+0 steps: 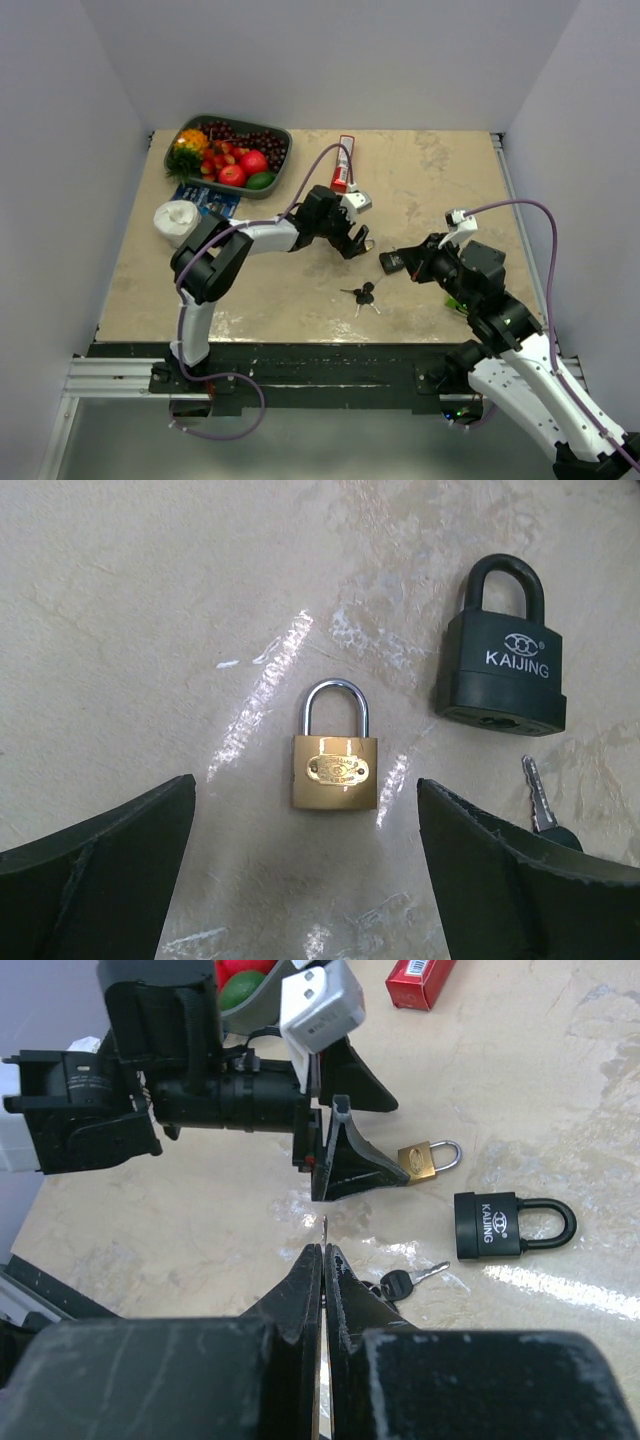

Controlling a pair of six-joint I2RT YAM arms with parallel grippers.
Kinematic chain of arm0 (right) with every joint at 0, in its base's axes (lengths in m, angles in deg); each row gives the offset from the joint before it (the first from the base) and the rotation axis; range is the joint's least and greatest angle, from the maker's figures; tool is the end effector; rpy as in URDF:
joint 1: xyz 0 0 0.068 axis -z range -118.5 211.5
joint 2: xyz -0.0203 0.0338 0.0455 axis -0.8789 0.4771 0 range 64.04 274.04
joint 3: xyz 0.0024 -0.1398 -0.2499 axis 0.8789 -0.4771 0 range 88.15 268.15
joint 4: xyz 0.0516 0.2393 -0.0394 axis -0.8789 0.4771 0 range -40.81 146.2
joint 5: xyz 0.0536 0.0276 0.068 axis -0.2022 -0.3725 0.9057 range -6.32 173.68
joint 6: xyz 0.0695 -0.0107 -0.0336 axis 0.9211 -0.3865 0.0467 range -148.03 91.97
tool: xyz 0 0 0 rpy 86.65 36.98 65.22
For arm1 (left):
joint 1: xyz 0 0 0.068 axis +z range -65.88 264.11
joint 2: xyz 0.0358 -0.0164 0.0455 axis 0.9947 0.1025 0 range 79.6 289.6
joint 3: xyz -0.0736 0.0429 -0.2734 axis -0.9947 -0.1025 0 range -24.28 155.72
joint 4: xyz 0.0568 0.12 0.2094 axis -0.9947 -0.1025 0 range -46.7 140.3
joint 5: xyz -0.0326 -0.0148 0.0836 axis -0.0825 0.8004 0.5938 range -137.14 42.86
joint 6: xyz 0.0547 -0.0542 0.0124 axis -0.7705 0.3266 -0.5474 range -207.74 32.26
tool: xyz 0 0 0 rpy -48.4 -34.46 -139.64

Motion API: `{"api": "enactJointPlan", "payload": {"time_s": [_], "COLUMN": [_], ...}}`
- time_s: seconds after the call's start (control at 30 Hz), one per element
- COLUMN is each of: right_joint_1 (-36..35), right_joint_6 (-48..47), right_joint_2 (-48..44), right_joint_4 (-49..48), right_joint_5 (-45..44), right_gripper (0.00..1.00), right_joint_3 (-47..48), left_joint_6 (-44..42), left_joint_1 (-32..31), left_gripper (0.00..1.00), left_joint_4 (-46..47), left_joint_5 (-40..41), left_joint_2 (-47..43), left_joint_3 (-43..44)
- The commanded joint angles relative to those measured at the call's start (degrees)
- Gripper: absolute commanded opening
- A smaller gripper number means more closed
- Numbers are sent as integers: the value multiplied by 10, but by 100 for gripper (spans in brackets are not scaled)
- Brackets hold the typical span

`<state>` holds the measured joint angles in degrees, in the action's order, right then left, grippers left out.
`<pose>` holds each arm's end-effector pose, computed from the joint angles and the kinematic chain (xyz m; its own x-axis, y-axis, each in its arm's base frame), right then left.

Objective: Unlock with the key

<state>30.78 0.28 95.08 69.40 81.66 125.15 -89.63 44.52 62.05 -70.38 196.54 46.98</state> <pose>0.1225 0.0701 0.3059 -0.4146 0.3049 -0.8574 -0.3234 0.8313 0.4520 0.3393 -0.3148 0.1627 -0.4022 0.3721 -0.8366 0.8517 0.4872 -0.1928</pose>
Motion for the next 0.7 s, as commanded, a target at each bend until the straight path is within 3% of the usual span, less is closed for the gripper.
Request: {"api": "enactJointPlan", "payload": {"time_s": [0.0, 0.2, 0.37, 0.5, 0.67], "right_joint_1": [-1, 0, 0, 0, -1], "right_joint_6": [5, 6, 6, 7, 8], "right_joint_2": [-15, -11, -12, -12, -10], "right_joint_4": [-5, -9, -10, -10, -12], "right_joint_5": [-7, -4, -3, -3, -2], "right_gripper": [0, 0, 0, 0, 0], "right_joint_3": [0, -1, -2, -2, -4], "left_joint_6": [-42, -51, -71, -69, -46], "left_joint_1": [-14, -29, -47, -58, -61], "left_gripper": [96, 96, 88, 70, 40], "left_joint_4": [-28, -52, -73, -89, -82], "left_joint_5": [-12, 6, 57, 136, 169], "left_joint_2": [21, 37, 41, 49, 50], "left_joint_3": [47, 63, 67, 70, 68]}}
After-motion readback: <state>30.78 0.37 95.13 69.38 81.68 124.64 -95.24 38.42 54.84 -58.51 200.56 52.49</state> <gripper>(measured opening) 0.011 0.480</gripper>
